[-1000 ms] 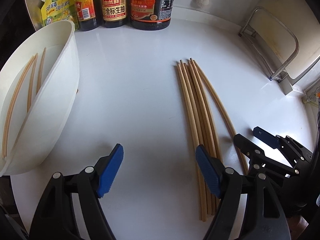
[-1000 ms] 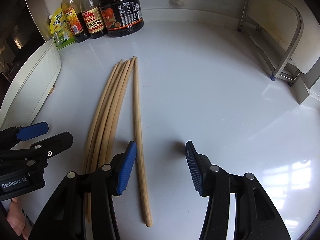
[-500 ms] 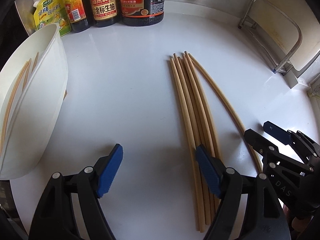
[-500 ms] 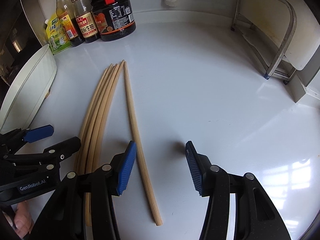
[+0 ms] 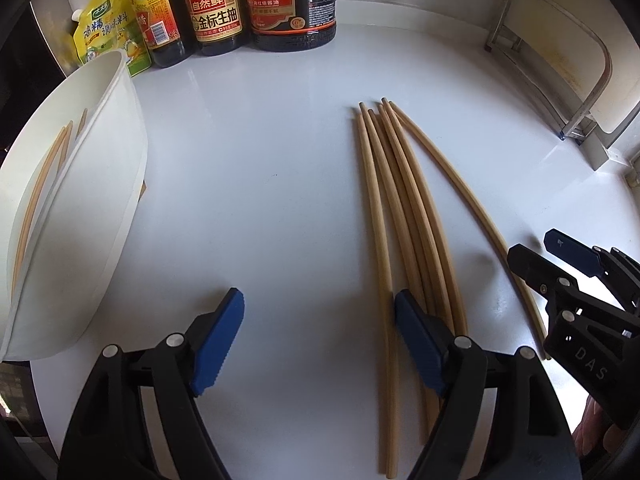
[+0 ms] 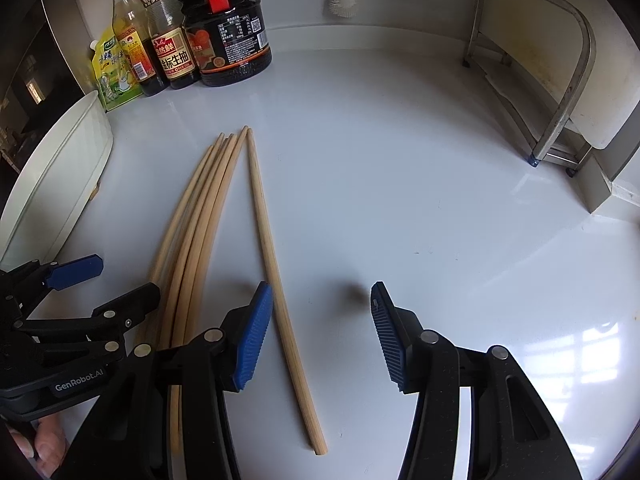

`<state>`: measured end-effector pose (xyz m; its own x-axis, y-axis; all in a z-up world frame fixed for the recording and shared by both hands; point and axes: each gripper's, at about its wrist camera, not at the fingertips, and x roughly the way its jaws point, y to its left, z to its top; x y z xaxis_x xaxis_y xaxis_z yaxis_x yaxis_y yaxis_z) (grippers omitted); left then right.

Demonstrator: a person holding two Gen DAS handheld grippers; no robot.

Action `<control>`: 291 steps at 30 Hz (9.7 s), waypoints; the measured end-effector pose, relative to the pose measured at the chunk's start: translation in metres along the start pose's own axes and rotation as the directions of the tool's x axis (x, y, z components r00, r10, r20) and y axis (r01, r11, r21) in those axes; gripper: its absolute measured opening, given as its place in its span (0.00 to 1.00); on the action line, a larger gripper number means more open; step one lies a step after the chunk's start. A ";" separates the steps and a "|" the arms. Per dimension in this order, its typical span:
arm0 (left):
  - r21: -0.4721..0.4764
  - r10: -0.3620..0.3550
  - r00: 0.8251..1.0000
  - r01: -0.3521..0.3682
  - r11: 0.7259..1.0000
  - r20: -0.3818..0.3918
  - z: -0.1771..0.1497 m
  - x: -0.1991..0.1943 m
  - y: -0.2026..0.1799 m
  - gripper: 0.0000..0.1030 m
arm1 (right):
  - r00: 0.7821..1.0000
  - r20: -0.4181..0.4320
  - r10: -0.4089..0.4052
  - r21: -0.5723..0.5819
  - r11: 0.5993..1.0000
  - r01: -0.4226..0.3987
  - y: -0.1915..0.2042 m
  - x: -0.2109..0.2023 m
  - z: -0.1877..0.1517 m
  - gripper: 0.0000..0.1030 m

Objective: Organize utensils
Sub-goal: 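Close the left gripper on one chopstick while the right gripper grasps another, then carry both chopsticks over the white basin and open both grippers to drop them, then withdraw both open grippers from the basin toward the chopstick bundle, then close the left gripper on a chopstick while the right gripper grasps another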

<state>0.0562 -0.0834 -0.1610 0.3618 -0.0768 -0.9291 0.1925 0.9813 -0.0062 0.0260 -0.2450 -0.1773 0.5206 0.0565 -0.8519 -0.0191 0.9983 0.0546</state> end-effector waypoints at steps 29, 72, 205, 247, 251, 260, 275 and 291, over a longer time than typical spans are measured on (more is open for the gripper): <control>0.018 -0.043 0.999 0.043 0.999 0.021 0.011 -0.016 0.000 0.07 | 0.998 0.005 0.055 -0.081 0.995 -0.055 0.024 -0.001 0.012 0.06; -0.114 0.035 0.999 -0.032 0.993 0.032 0.050 -0.062 0.285 0.07 | 0.967 0.027 0.252 -0.242 0.940 -0.239 0.311 -0.007 0.136 0.06; -0.048 -0.091 0.996 0.090 0.995 -0.011 -0.020 -0.051 0.057 0.69 | 1.000 -0.027 0.009 -0.026 1.000 -0.010 0.047 0.006 0.005 0.46; -0.041 -0.127 0.992 0.126 0.991 -0.022 0.004 -0.011 0.009 0.69 | 0.998 -0.018 -0.052 -0.013 0.999 0.052 0.007 0.006 0.005 0.46; -0.034 -0.122 0.992 0.121 0.992 -0.027 0.005 -0.005 0.002 0.69 | 0.999 -0.014 -0.038 -0.021 0.999 0.037 0.003 0.004 0.003 0.46; -0.024 -0.090 0.996 0.090 0.996 -0.015 0.008 0.000 -0.002 0.71 | 1.000 -0.007 -0.017 -0.021 1.000 0.016 0.002 0.003 0.004 0.46; 0.029 -0.008 1.000 0.008 1.000 0.015 0.013 0.003 -0.010 0.60 | 0.999 0.007 -0.034 -0.068 0.997 0.034 0.007 0.007 0.009 0.46; 0.044 -0.048 0.999 0.047 0.998 0.003 0.015 -0.001 -0.015 0.07 | 0.999 -0.007 0.043 -0.159 0.986 -0.044 0.030 0.011 0.014 0.06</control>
<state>0.0664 -0.1006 -0.1543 0.3549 -0.1240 -0.9266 0.2494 0.9678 -0.0340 0.0431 -0.2149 -0.1776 0.5130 0.0999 -0.8525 -0.1775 0.9841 0.0085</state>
